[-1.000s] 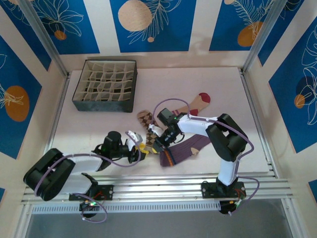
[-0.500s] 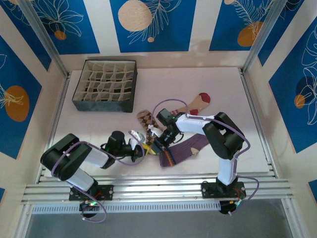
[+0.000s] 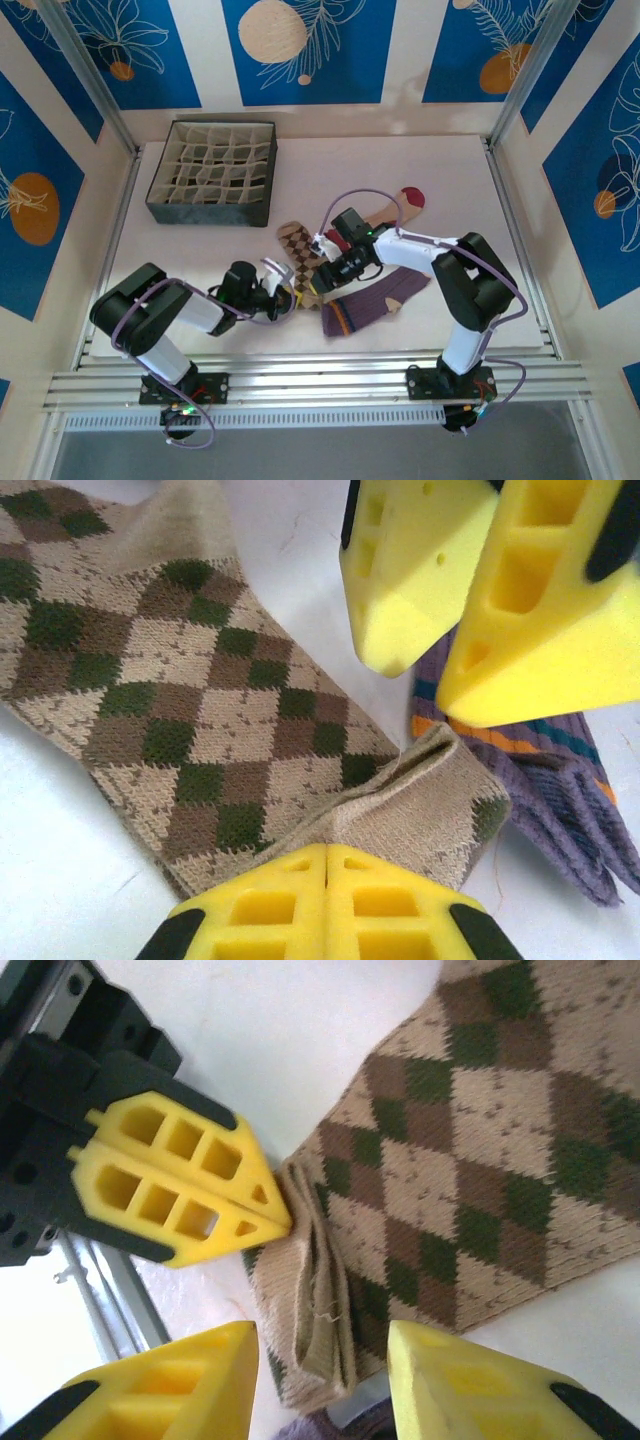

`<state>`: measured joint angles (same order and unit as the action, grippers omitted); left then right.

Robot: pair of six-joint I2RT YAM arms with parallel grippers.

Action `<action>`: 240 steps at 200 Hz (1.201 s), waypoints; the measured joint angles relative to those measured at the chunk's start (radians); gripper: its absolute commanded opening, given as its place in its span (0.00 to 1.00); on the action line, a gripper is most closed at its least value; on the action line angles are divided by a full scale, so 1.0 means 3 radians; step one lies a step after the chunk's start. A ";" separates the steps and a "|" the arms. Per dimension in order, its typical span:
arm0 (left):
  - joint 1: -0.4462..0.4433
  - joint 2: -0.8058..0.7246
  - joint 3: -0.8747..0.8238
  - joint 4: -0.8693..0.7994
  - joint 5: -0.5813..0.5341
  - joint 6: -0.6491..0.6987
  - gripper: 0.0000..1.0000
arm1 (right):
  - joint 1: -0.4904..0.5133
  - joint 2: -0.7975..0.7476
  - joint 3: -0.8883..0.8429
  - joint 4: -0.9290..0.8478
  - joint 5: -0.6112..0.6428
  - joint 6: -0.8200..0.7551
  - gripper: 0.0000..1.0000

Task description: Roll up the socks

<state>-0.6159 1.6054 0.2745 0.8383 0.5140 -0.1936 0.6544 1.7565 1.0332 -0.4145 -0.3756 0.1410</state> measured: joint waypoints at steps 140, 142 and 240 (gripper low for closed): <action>0.0000 -0.0535 0.0261 -0.1086 -0.0420 0.0179 0.23 | 0.0245 0.0398 0.0312 -0.0195 0.0646 0.0384 0.26; 0.0000 -0.0565 0.0261 -0.1102 -0.0421 0.0188 0.23 | 0.0243 0.0398 0.0312 -0.0197 0.0646 0.0385 0.25; -0.0005 -0.1579 0.0224 -0.1441 -0.0197 0.1630 0.39 | 0.0107 0.0449 0.0397 -0.0404 0.0598 0.0373 0.24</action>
<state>-0.6174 1.1316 0.3416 0.4061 0.4549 0.2955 0.6865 1.8912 1.1522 -0.5358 -0.1963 0.2527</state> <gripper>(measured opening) 0.388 0.242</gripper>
